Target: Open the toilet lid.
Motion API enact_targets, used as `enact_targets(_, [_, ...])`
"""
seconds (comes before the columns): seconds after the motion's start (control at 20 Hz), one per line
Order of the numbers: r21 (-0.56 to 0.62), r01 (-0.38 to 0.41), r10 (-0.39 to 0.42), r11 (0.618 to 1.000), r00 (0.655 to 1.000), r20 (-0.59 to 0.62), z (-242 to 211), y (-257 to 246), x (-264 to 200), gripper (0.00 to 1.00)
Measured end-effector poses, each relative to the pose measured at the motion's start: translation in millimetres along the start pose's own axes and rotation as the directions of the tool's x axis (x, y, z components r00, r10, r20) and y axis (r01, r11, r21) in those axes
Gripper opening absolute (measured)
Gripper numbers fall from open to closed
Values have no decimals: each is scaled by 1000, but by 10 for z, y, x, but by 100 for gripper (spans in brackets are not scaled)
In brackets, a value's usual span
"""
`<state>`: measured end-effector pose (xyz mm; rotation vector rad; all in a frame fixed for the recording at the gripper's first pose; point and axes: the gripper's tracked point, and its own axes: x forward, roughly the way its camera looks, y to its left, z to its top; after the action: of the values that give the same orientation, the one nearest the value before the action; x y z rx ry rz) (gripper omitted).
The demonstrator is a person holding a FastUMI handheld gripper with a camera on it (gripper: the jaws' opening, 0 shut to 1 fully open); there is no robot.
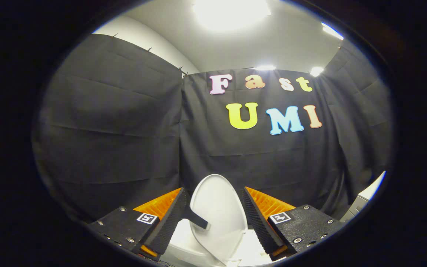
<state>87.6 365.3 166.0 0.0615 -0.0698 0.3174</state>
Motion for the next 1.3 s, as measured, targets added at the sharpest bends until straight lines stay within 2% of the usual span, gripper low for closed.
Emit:
enact_targets(0.4, [-74, 104, -102, 992, 994, 30, 107, -895, -479, 94])
enact_targets(0.65, [-59, 196, -192, 979, 980, 57, -10, -1529, -713, 94])
enact_targets(0.95, [-90, 244, -241, 965, 969, 48, -359, -1867, -1064, 94])
enact_targets(1.3, [-147, 273, -276, 951, 961, -1, -679, -1965, -1292, 94])
